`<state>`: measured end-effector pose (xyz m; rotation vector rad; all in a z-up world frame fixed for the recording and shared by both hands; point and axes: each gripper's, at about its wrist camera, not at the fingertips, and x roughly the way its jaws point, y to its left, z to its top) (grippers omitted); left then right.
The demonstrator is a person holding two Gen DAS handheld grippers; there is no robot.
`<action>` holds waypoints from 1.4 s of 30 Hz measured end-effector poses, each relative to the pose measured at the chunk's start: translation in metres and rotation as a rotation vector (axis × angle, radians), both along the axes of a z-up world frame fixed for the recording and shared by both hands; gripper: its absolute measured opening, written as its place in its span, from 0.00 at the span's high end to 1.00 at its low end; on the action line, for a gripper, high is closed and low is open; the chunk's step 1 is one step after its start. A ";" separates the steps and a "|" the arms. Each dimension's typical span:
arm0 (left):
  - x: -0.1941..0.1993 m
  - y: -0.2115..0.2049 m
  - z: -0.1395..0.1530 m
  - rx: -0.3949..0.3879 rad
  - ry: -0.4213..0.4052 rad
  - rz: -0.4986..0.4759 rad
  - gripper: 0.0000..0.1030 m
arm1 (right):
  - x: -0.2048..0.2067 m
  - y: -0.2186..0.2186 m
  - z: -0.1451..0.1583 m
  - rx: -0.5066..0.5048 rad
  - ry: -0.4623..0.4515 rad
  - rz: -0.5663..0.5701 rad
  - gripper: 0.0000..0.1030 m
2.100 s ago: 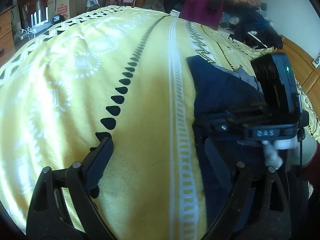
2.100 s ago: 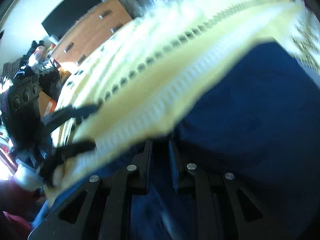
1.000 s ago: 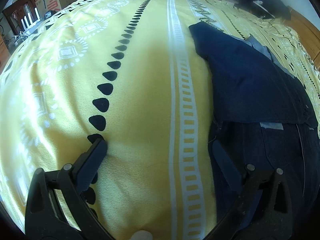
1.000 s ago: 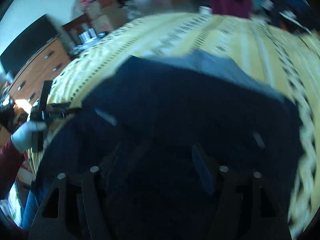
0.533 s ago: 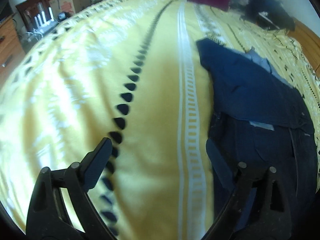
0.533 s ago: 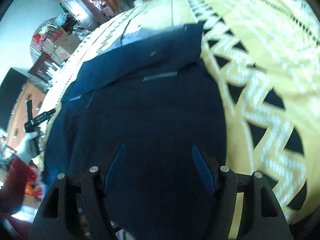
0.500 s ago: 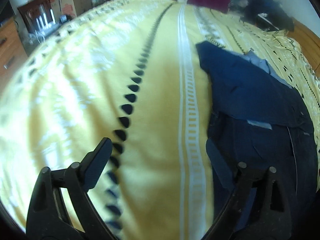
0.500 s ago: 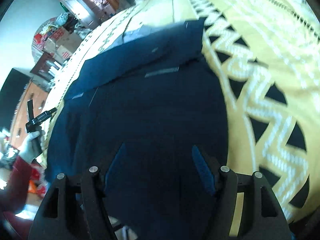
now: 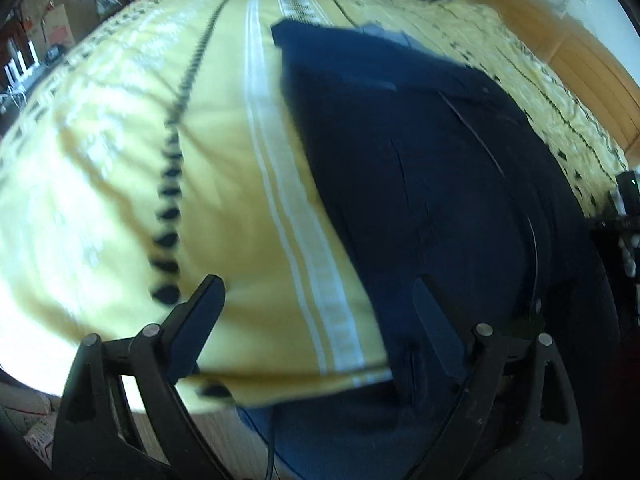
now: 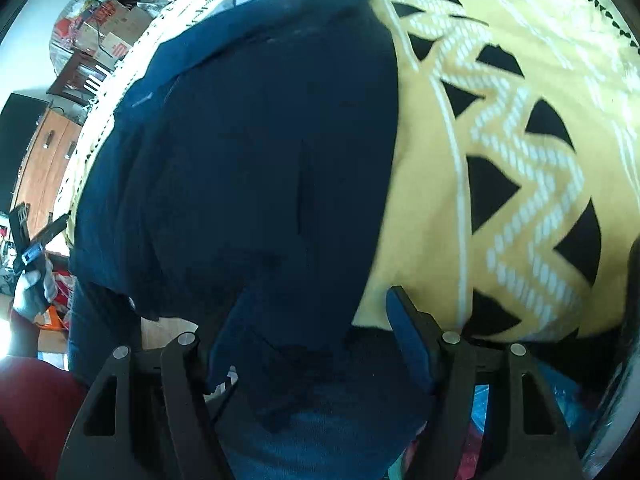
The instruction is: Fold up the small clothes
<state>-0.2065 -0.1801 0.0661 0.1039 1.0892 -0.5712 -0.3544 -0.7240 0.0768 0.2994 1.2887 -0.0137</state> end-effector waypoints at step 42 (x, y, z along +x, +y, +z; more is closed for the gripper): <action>0.012 -0.036 0.065 -0.576 0.141 -0.107 0.93 | 0.024 0.013 0.085 0.217 -0.324 0.075 0.96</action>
